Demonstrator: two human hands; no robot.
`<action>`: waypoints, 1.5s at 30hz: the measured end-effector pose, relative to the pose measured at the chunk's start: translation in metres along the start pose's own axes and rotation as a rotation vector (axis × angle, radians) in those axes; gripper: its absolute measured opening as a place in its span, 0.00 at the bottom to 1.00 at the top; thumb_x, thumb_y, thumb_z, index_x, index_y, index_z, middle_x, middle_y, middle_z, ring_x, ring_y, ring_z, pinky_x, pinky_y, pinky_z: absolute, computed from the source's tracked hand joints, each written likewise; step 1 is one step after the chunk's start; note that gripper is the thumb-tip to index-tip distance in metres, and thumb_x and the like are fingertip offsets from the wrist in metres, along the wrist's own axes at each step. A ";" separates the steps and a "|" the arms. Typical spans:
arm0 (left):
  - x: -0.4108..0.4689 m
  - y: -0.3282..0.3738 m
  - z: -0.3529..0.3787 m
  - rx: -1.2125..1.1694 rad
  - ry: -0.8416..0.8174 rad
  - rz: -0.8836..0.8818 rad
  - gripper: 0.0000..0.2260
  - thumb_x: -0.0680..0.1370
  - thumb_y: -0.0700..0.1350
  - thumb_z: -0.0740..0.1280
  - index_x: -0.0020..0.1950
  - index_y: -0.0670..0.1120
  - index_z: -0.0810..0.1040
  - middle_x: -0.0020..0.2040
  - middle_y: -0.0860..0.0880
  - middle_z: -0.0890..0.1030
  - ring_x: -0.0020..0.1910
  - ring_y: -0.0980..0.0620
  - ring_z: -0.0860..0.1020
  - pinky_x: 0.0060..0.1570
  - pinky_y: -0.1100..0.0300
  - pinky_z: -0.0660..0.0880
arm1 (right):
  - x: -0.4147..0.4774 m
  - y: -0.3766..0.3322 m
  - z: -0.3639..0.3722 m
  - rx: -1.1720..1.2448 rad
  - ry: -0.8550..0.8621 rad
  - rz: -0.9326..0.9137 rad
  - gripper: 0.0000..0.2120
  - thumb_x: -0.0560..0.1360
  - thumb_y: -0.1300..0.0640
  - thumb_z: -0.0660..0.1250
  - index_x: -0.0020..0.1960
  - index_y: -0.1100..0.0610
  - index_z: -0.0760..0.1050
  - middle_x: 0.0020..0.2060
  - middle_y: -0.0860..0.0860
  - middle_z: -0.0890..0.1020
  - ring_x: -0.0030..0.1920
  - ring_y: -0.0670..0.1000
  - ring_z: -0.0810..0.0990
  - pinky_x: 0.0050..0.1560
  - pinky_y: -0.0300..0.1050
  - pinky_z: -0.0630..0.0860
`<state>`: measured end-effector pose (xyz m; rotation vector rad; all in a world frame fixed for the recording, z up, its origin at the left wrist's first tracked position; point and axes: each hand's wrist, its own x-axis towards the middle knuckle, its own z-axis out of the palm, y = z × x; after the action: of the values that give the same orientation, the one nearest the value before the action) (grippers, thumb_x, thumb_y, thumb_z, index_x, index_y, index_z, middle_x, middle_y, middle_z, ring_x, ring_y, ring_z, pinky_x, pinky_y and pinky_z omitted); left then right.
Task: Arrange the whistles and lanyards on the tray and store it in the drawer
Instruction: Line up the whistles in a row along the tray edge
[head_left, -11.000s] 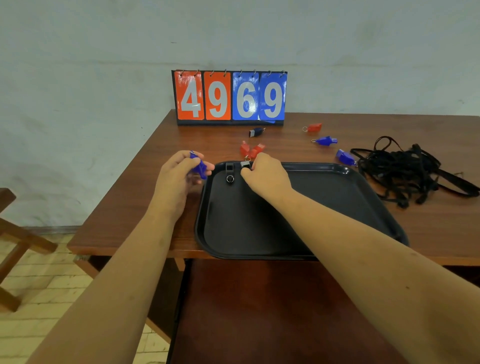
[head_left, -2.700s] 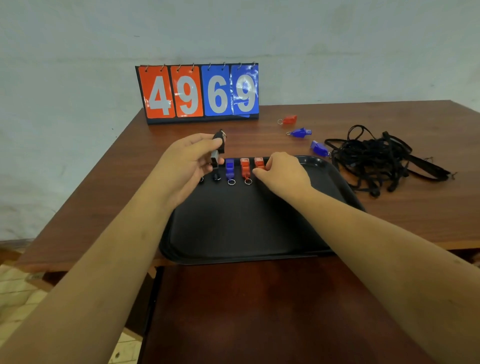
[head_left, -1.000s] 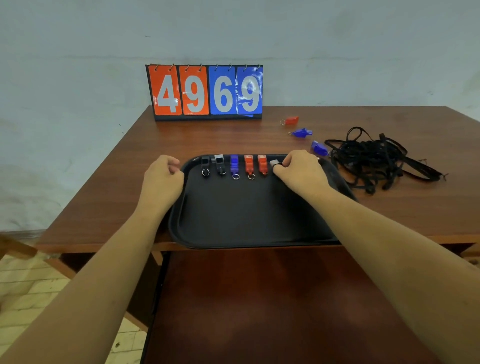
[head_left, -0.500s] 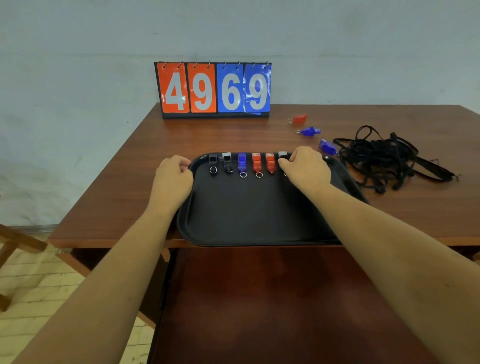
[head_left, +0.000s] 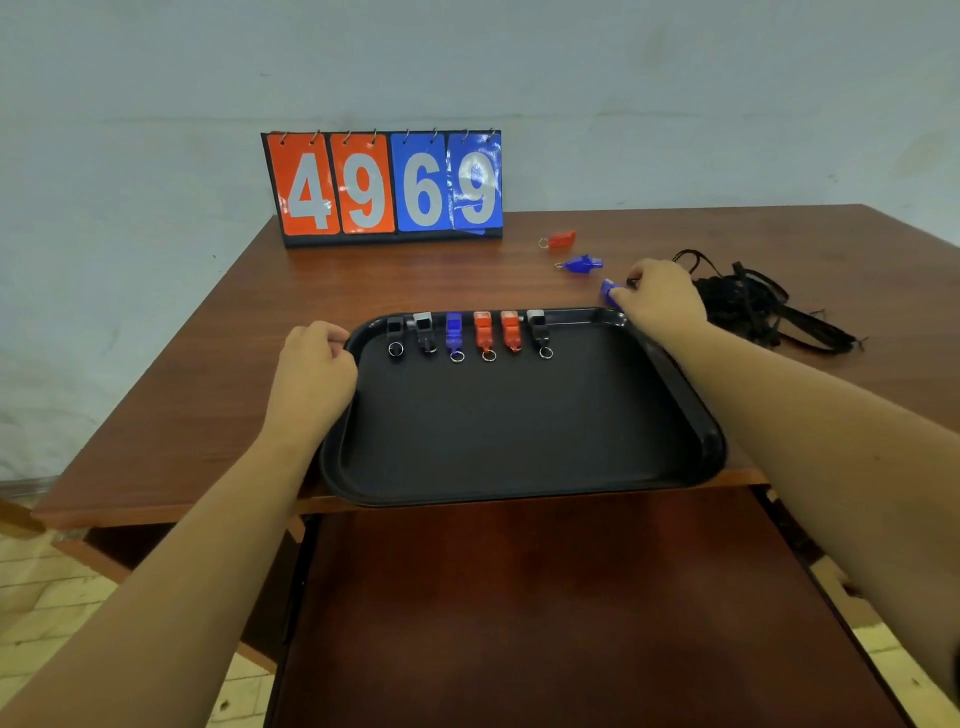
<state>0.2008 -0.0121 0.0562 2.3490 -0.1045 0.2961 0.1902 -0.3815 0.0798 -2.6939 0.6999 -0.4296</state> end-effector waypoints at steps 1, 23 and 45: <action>0.000 0.000 0.000 0.003 -0.003 -0.002 0.15 0.78 0.37 0.58 0.62 0.42 0.77 0.62 0.43 0.74 0.50 0.52 0.70 0.51 0.59 0.65 | 0.003 -0.001 0.003 -0.014 -0.032 -0.001 0.13 0.79 0.52 0.67 0.59 0.60 0.77 0.51 0.55 0.81 0.47 0.51 0.78 0.51 0.49 0.76; -0.024 0.048 -0.025 -0.240 -0.020 0.240 0.09 0.80 0.46 0.64 0.60 0.52 0.76 0.52 0.54 0.79 0.47 0.62 0.77 0.45 0.69 0.70 | -0.099 -0.058 -0.044 0.733 -0.348 -0.310 0.05 0.76 0.60 0.73 0.51 0.56 0.80 0.40 0.53 0.87 0.38 0.51 0.86 0.46 0.49 0.83; -0.050 0.109 0.007 -0.598 -0.591 0.190 0.07 0.79 0.42 0.69 0.56 0.48 0.79 0.40 0.52 0.85 0.35 0.57 0.78 0.38 0.63 0.75 | -0.142 -0.045 -0.057 0.843 -0.302 -0.324 0.08 0.75 0.60 0.74 0.53 0.58 0.81 0.41 0.50 0.86 0.39 0.47 0.84 0.48 0.46 0.83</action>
<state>0.1362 -0.0949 0.1134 1.7602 -0.6135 -0.3143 0.0693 -0.2848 0.1193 -1.9817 -0.0325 -0.2889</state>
